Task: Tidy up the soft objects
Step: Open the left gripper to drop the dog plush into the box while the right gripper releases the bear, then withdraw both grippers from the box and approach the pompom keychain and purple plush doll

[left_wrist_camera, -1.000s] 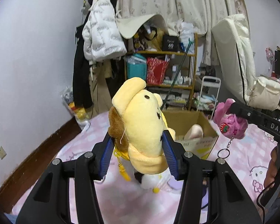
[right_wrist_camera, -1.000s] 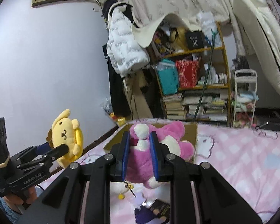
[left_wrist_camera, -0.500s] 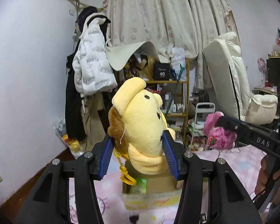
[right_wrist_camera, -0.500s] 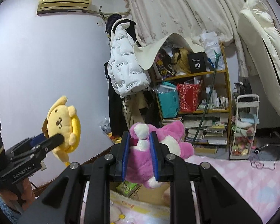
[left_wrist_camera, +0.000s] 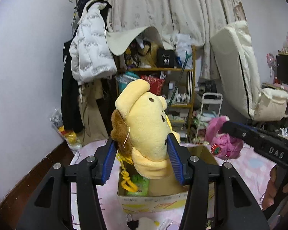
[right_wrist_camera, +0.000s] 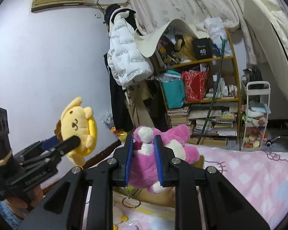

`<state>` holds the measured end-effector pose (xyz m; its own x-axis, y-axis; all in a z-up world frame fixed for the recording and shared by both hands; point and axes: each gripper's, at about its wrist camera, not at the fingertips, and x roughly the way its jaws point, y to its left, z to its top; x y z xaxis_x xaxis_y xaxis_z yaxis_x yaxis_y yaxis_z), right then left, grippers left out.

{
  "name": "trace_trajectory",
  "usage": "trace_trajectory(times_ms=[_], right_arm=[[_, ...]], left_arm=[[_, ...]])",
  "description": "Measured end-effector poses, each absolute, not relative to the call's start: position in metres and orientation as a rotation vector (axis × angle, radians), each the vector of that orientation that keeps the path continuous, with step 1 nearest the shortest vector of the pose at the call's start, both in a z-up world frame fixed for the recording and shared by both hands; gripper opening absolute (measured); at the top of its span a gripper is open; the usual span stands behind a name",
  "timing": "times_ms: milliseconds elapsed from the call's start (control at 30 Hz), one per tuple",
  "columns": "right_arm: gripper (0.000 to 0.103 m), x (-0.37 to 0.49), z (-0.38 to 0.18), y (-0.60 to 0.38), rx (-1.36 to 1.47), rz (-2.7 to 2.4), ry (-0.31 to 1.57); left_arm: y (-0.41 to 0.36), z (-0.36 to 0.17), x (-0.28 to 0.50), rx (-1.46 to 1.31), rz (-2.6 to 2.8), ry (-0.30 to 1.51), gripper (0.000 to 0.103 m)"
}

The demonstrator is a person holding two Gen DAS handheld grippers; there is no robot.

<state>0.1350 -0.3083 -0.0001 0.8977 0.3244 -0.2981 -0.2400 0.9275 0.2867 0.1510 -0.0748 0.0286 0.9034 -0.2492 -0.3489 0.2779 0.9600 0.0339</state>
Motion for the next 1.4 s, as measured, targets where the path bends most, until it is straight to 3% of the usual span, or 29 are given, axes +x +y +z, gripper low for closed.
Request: trace_trajectory(times_ms=[367,700,767,800,867,933,1000,1067,1133,1267,1400], right_arm=[[0.024,0.146,-0.033,-0.307,0.193,0.250,0.415],[0.024,0.161,-0.061,-0.308,0.213,0.283,0.503],[0.024,0.161,-0.062,-0.309,0.216,0.284,0.502],[0.024,0.161,-0.063,-0.309,0.217,0.284,0.506],[0.024,0.162,-0.065,-0.310,0.222,0.282,0.519],[0.029,0.162,-0.067,-0.311,0.233,0.285,0.532],[0.048,0.159,-0.070,-0.313,0.245,0.281,0.540],[0.058,0.155,-0.071,-0.315,0.264,0.275,0.547],[0.061,0.152,-0.072,-0.317,0.287,0.275,0.556],[0.077,0.143,-0.069,-0.321,0.306,0.255,0.563],[0.084,0.134,-0.064,-0.322,0.299,0.239,0.585]], left_arm=[[-0.081,-0.019,0.184,0.086,-0.259,0.574,0.051],[-0.081,-0.037,0.188,0.077,-0.268,0.604,0.058],[-0.082,-0.038,0.188,0.092,-0.274,0.611,0.069],[-0.083,-0.038,0.188,0.097,-0.260,0.614,0.080],[-0.081,-0.038,0.186,0.099,-0.235,0.606,0.082],[-0.079,-0.039,0.186,0.099,-0.224,0.627,0.082],[-0.076,-0.039,0.184,0.092,-0.190,0.634,0.083],[-0.072,-0.040,0.182,0.084,-0.180,0.641,0.085],[-0.067,-0.041,0.181,0.075,-0.173,0.660,0.086],[-0.060,-0.040,0.175,0.072,-0.158,0.675,0.089],[-0.059,-0.036,0.165,0.109,-0.174,0.683,0.092]])
